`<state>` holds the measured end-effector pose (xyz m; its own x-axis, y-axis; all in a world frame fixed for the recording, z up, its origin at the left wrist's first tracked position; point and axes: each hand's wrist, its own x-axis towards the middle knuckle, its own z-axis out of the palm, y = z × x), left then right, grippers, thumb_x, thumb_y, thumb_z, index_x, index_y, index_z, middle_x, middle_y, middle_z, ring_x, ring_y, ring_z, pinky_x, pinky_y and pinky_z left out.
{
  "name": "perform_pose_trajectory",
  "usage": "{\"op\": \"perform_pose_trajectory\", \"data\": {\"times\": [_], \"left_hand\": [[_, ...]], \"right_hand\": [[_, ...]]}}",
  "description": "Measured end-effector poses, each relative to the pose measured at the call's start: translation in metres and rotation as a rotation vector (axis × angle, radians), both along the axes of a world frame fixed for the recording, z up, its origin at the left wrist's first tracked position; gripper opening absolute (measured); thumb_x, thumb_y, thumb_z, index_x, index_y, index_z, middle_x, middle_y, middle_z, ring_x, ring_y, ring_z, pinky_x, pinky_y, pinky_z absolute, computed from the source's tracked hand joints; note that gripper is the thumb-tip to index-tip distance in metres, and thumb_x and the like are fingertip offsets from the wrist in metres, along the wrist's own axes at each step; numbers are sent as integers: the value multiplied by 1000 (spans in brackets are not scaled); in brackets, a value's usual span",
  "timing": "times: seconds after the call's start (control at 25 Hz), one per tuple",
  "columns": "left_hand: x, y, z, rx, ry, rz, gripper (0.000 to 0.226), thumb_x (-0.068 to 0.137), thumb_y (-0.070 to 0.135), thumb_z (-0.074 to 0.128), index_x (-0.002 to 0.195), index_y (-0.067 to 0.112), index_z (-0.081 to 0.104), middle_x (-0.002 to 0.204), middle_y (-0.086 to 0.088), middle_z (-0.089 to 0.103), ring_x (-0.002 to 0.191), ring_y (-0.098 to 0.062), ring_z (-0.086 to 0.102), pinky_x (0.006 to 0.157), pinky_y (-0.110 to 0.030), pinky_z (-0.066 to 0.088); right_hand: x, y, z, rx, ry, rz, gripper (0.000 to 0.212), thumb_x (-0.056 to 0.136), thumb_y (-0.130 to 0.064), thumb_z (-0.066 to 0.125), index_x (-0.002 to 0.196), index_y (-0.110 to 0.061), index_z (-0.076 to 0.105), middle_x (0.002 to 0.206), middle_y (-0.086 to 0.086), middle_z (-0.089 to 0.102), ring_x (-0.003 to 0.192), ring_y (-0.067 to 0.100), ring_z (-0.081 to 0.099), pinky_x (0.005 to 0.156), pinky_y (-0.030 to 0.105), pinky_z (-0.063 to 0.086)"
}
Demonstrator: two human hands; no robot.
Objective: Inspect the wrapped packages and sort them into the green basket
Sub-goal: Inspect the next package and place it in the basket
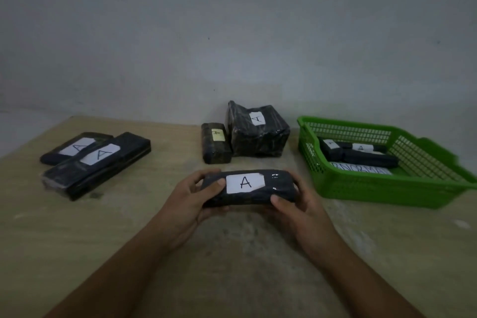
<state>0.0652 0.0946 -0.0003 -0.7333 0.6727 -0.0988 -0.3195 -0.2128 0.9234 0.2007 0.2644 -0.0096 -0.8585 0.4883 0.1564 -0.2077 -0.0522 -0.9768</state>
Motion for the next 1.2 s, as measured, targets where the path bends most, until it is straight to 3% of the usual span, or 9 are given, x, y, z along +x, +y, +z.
{"op": "perform_pose_trajectory", "data": {"times": [0.12,0.36,0.48,0.56,0.68,0.84,1.0,1.08,1.2], "left_hand": [[-3,2,-13,-58,130,2,37,83,15,64,120,13,59,116,-11,66,99,-27,69,74,-40,62],[-15,-2,-17,-112,410,-52,43,80,21,63,122,15,57,114,-6,70,98,-25,70,69,-34,61],[-13,-1,-15,-129,409,-49,38,85,15,62,123,14,56,111,-7,72,93,-21,72,66,-28,61],[-13,-2,-15,-93,369,-65,41,81,23,68,119,13,59,110,-9,73,97,-20,72,70,-25,60],[-15,-6,-16,-9,303,-155,68,60,40,84,119,15,61,115,-6,72,104,-21,69,80,-28,59],[-13,-4,-15,-55,395,-126,47,78,18,68,124,12,58,114,-5,72,102,-24,69,77,-29,60],[-14,-5,-16,-59,410,-141,48,79,13,63,126,9,57,114,-7,72,104,-24,69,79,-31,60],[-13,-5,-16,-54,373,-148,47,79,10,63,126,9,56,115,-8,72,105,-25,68,80,-31,60],[-10,-5,-14,-59,353,-151,56,73,32,73,123,12,58,113,-7,72,103,-25,69,81,-34,60]], "right_hand": [[-4,4,-3,-231,-33,104,45,82,-8,63,123,-22,53,110,16,72,87,38,73,65,40,61],[-4,12,-10,-160,-54,137,41,79,-10,66,118,-13,53,107,18,72,87,27,72,65,32,60],[-6,13,-14,-75,-73,51,29,86,-1,64,112,-11,56,100,8,71,84,18,71,61,28,59],[-6,14,-14,-20,-63,29,29,87,1,64,112,-10,55,102,5,71,84,19,69,58,27,57],[-8,16,-11,-1,-58,-22,31,87,1,65,114,-10,55,104,6,72,89,21,69,55,27,56],[-7,18,-11,-59,-85,-24,26,84,0,67,106,-11,58,98,6,73,88,21,72,58,27,59],[-6,19,-4,-194,-99,20,23,83,-24,67,100,-8,66,93,9,74,84,23,72,54,35,61],[-8,20,-4,-228,-126,-9,20,89,-24,63,96,-7,70,91,10,73,79,23,71,50,34,60],[-8,19,-7,-189,-128,-37,14,92,-15,60,98,-5,68,88,13,71,69,20,70,46,29,57]]}}
